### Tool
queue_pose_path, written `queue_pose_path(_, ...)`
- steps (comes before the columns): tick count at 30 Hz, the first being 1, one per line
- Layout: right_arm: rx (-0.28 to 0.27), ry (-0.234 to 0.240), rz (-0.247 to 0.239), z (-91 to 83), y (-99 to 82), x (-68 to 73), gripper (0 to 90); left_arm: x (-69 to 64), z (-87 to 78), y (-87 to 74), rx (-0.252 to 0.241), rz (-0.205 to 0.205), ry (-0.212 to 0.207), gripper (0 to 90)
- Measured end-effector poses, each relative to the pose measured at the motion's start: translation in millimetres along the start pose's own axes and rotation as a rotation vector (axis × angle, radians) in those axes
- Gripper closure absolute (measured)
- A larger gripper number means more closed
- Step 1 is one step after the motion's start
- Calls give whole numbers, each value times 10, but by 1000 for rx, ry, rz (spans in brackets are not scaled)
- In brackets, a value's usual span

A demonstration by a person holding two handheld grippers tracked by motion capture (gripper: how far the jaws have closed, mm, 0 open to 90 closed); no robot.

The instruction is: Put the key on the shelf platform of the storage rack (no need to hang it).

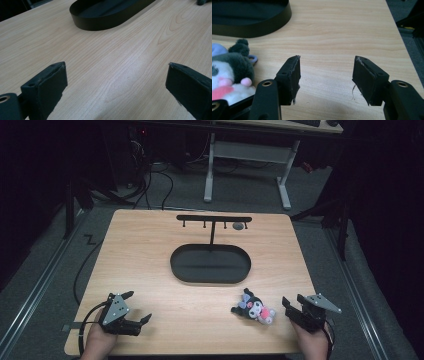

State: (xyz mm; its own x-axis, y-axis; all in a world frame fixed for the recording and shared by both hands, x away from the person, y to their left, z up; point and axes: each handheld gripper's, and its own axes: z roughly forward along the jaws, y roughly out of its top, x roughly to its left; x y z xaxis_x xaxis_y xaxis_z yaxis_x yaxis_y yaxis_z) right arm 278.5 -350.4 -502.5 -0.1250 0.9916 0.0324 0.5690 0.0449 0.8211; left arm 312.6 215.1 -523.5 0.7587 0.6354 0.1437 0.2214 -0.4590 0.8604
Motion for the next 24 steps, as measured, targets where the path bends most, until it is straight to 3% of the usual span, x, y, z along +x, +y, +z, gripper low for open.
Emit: queue_pose_path(24, -9, 30, -13, 10, 22, 43, 349, -11, 9, -16, 10, -1, -5, 52)
